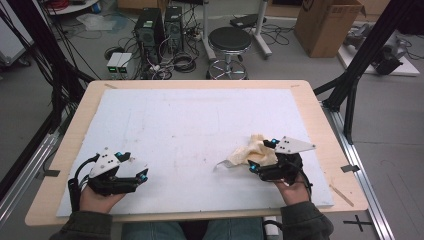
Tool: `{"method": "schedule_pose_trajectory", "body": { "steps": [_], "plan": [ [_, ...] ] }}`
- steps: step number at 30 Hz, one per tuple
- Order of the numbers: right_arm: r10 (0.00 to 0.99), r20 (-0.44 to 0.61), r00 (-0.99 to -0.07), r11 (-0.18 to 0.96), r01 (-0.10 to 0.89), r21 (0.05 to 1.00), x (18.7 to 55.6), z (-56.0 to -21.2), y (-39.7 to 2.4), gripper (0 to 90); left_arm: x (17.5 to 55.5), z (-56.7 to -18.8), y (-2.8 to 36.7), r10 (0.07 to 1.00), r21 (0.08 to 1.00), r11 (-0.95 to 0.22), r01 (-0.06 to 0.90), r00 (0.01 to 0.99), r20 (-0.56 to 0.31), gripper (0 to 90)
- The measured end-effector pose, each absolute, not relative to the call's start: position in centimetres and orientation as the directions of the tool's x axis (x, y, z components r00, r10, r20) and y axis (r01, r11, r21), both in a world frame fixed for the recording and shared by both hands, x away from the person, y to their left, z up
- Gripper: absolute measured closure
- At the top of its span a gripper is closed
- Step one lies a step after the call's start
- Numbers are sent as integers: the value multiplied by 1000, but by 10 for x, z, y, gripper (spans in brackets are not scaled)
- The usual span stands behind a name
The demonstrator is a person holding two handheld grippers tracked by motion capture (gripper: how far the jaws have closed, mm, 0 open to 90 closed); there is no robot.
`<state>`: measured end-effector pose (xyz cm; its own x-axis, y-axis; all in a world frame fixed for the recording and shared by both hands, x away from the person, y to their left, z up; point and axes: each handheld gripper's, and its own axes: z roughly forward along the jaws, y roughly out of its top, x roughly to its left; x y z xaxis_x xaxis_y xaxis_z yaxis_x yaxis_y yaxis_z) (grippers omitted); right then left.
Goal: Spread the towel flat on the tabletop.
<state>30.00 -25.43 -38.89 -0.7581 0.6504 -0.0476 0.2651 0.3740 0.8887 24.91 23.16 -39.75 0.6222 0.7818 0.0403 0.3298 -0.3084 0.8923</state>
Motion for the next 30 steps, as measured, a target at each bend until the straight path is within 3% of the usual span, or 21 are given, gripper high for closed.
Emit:
{"method": "schedule_pose_trajectory", "body": {
  "steps": [17,25,30],
  "plan": [
    [701,-31,-713,380,337,862,319,-376,-295,122,246,-397,233,788,893,-308,327,614,47,197],
    [728,-12,-686,387,396,833,330,-386,-307,165,245,-398,234,793,894,-304,330,608,45,197],
    [726,10,-688,406,440,801,336,-401,-306,246,246,-398,233,790,892,-306,331,612,44,197]
  ]
}}
